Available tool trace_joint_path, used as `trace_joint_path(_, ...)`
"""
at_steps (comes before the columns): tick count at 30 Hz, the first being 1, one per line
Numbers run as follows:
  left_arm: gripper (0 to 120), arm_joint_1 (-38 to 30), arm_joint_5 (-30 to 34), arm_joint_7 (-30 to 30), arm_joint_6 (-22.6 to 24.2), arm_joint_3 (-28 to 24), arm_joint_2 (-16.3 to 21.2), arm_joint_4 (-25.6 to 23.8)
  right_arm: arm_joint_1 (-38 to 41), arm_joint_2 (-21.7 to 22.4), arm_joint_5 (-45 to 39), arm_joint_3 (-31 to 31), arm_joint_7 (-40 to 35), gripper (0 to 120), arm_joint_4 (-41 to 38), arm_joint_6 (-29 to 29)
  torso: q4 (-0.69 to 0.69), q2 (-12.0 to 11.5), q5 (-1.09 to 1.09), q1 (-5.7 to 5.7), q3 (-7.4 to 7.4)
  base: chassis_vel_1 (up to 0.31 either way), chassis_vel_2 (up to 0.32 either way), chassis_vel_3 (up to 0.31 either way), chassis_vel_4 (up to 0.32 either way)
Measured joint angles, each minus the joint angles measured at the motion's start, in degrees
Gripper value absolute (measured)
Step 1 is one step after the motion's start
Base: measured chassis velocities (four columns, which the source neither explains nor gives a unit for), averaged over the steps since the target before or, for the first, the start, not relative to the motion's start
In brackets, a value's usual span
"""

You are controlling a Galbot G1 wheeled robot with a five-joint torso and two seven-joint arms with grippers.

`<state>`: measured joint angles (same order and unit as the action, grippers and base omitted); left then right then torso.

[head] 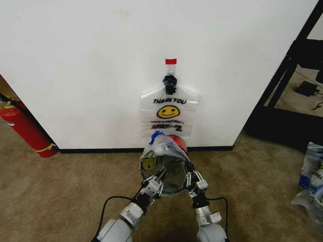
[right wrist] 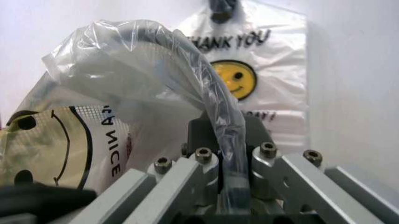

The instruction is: Pick up the garbage bag from the wall and place it over the trash bin.

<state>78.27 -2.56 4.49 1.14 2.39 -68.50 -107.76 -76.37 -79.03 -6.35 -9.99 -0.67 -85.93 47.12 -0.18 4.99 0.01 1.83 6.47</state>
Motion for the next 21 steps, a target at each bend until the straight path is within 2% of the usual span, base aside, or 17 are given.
trace_joint_path(5,0,-1.61,1.93,2.76,2.99,0.0,-1.87,2.23,0.03,-0.45,1.48,0.0,1.33,1,0.5,0.15,0.01,0.0,0.0,0.0,0.0,0.0,0.0,0.0,0.0)
trace_joint_path(13,0,-3.95,6.17,7.33,8.46,-0.05,-2.35,2.87,-0.12,-0.61,0.89,0.12,2.34,1,0.48,0.17,0.0,0.0,-0.01,0.0,0.0,0.0,0.0,0.0,0.0)
trace_joint_path(17,0,-3.97,7.11,8.75,10.09,-0.07,-2.27,2.43,0.08,-0.45,-4.13,0.37,5.97,1,0.54,0.17,0.0,0.0,-0.01,0.0,0.0,0.0,0.0,0.0,0.0)
trace_joint_path(21,0,-4.16,10.0,12.18,13.79,-0.56,-2.49,1.38,1.62,-0.06,-15.19,1.35,16.97,1,2.97,0.13,0.0,0.0,-0.01,0.0,0.0,0.0,0.0,0.0,0.0)
